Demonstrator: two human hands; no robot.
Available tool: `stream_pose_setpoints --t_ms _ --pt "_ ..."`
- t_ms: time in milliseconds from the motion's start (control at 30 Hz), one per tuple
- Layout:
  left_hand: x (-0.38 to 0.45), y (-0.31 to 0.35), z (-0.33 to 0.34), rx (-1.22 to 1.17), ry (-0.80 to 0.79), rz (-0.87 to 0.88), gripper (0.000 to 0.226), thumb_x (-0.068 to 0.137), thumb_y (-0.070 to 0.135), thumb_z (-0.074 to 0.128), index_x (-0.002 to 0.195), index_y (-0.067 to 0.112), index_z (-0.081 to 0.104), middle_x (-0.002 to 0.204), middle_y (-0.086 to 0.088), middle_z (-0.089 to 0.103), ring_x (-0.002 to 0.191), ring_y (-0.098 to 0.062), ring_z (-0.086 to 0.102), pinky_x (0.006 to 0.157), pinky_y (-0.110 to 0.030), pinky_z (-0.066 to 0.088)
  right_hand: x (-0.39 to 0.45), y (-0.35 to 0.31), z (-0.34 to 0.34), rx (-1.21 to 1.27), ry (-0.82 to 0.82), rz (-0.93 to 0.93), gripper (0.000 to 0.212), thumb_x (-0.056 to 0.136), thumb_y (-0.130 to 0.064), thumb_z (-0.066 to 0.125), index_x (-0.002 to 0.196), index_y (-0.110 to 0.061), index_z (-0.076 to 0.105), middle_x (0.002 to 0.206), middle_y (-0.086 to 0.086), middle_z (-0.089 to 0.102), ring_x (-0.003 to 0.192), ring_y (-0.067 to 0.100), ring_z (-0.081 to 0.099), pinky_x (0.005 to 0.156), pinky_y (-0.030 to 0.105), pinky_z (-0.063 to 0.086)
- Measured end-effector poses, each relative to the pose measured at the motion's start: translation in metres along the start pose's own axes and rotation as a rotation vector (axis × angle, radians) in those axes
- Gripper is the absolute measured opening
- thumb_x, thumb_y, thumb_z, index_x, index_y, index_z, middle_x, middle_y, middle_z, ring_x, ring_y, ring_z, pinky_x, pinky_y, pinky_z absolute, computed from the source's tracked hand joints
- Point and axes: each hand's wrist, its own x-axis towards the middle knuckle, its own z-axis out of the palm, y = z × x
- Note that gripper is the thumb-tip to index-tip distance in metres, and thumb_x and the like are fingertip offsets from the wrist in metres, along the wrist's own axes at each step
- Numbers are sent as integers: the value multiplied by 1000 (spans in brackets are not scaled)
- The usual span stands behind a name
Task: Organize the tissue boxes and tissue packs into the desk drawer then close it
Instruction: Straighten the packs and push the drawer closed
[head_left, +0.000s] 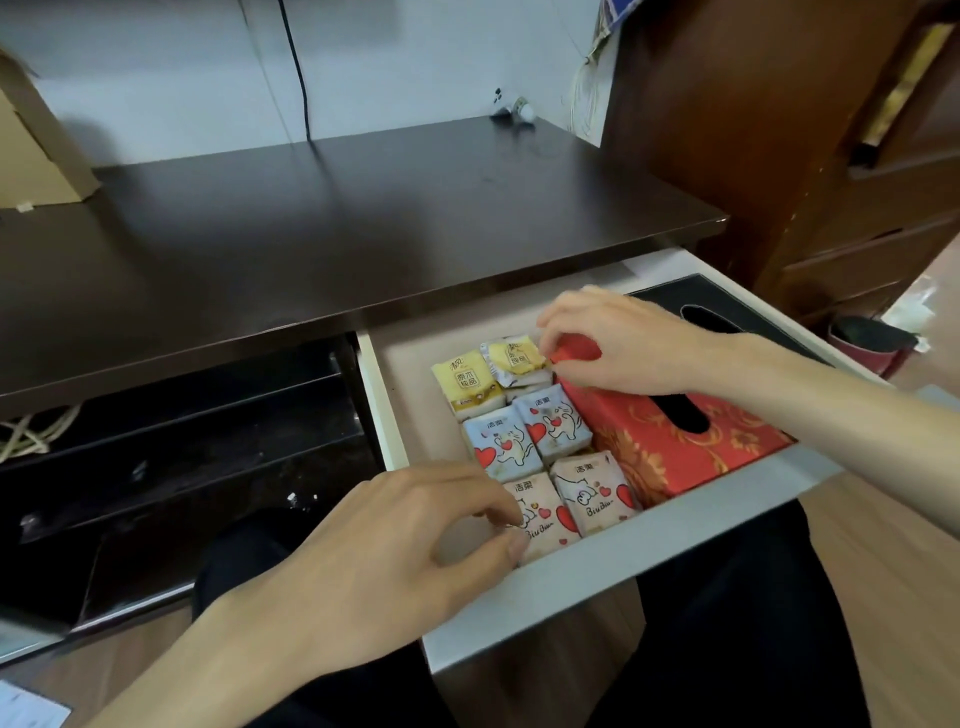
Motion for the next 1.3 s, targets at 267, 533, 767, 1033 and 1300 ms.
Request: stream_pose_setpoints --t_ms 267,533,767,1033,1300 --pt "-7 18 23 184 2 7 64 71 85 39 124 49 46 118 32 57 106 8 52 83 -23 51 -115 -21 -2 206 96 -3 30 97 -51 56 117 -33 70 126 -22 62 126 4 55 103 39 48" --pt "-1 24 40 349 -29 -10 51 78 70 46 118 40 58 111 24 66 99 -1 62 71 -25 54 -177 -8 49 -104 302 -11 71 101 -67 37 139 -12 61 150 5 55 137 26 51 110 44 40" --pt "4 10 40 426 103 -15 48 79 59 59 114 28 69 102 17 71 86 -11 70 55 -29 54 -144 2 59 -189 429 -34 81 99 -73 33 147 -10 50 159 10 47 151 29 38 124 50 23" --pt "26 -26 36 441 299 -3 42 83 46 62 116 20 68 98 7 73 84 -20 70 58 -35 55 -94 16 66 -137 493 126 87 94 -79 39 149 -12 45 156 7 46 143 26 43 126 36 11" --pt "26 -62 40 164 639 -190 45 77 25 79 120 25 65 123 14 56 117 -8 50 97 -17 37 -82 53 84 181 739 638 111 77 -79 63 161 -18 21 172 1 16 156 19 13 121 39 13"
